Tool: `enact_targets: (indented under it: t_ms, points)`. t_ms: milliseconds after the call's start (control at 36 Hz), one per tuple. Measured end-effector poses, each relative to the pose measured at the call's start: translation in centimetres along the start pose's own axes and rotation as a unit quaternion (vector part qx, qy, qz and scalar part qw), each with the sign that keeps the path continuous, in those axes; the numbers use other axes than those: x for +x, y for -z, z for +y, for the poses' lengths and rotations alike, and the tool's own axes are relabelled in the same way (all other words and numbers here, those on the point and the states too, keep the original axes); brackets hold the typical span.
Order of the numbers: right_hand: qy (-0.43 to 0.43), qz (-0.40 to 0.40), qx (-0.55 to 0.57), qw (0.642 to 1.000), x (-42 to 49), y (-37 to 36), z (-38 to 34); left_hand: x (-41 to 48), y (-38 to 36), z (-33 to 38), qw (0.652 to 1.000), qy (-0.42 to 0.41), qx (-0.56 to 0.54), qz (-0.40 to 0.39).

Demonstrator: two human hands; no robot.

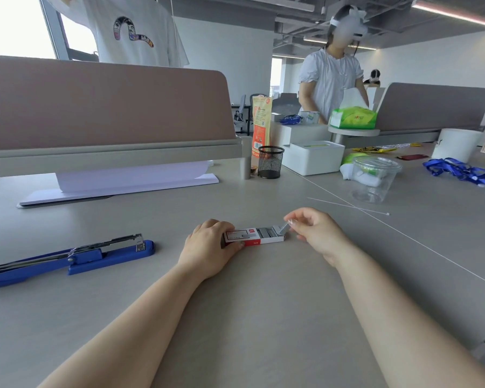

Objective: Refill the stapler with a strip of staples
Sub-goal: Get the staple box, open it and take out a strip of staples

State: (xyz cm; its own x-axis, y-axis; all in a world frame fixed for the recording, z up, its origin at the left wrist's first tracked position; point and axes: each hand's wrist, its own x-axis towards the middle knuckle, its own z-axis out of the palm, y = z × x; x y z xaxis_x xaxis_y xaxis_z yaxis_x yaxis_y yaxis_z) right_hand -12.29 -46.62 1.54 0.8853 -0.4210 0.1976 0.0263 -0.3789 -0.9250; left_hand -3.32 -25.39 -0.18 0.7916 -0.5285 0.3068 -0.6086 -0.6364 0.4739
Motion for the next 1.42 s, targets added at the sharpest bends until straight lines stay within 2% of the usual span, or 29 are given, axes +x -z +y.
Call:
enact_targets:
  t_ms: [83, 250, 667, 750, 972, 1111, 1250, 1417]
  points:
    - [-0.005, -0.022, 0.025, 0.999, -0.1, -0.5, -0.1, -0.1, 0.1, 0.0, 1.0, 0.002, -0.008, 0.001]
    - [0.014, -0.059, 0.007, 0.998, -0.2, -1.5, 0.2, -0.1, 0.1, 0.2, 1.0, 0.003, -0.004, 0.005]
    - [0.033, -0.086, 0.038, 0.995, -0.3, -3.0, -0.3, 0.2, -0.2, 0.1, 1.0, -0.002, 0.004, 0.008]
    - [0.037, -0.081, 0.041, 0.995, -0.4, -2.9, -0.6, 0.2, -0.2, 0.1, 1.0, -0.001, 0.003, 0.009]
    - [0.097, -0.006, 0.011, 0.995, -0.2, -2.7, -3.3, -1.5, 2.1, 0.4, 0.999, 0.014, 0.008, 0.049]
    - [0.14, -0.033, 0.021, 0.989, 0.0, -6.9, -7.3, -3.9, 6.7, -1.9, 0.994, 0.015, 0.052, 0.098]
    - [0.148, -0.067, 0.042, 0.986, -0.7, -13.7, -8.9, -8.2, 10.8, -7.6, 0.979, 0.072, 0.1, 0.165]
    - [0.14, -0.055, 0.071, 0.986, -0.8, -20.1, -9.0, -10.7, 12.9, -12.6, 0.963, 0.113, 0.161, 0.182]
